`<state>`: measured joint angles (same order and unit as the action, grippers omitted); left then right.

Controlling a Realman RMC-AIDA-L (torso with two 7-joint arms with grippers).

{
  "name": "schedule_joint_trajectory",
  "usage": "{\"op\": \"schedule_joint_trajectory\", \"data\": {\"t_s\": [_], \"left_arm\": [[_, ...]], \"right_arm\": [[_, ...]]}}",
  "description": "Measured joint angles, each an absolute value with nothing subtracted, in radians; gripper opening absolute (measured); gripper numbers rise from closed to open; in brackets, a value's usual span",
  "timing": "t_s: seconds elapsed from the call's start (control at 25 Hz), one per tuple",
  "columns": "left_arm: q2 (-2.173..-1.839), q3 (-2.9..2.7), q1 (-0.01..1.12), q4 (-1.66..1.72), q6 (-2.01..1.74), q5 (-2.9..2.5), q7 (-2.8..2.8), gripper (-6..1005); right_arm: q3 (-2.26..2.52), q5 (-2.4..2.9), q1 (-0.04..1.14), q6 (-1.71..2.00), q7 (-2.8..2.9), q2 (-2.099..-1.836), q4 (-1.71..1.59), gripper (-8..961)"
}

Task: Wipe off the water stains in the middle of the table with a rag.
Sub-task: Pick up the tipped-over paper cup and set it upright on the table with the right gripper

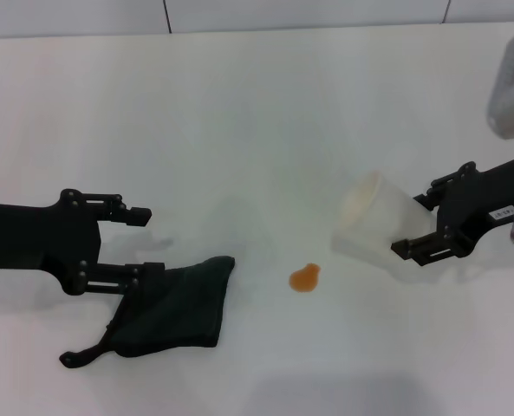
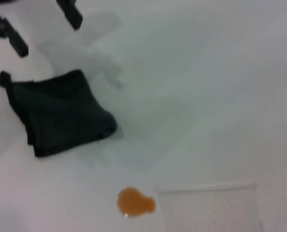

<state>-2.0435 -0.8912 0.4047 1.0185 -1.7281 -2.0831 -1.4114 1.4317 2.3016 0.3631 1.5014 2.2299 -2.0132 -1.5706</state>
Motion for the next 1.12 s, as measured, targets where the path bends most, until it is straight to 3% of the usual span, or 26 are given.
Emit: {"op": "schedule_joint_trajectory", "data": {"t_s": [0.4,1.12], "left_arm": [[-2.053,-0.891,0.379,1.017,-1.702,-2.080,-1.381,696],[-2.063,-0.894,0.364,1.009,-1.692,-2.082,-1.354,692]], "right_arm": [[1.365,2.090,0.263,1.369,2.037,-2.011,-1.488,659],[1.255,1.729,0.255,1.319,1.631,-2.010,-1.125,661]]}}
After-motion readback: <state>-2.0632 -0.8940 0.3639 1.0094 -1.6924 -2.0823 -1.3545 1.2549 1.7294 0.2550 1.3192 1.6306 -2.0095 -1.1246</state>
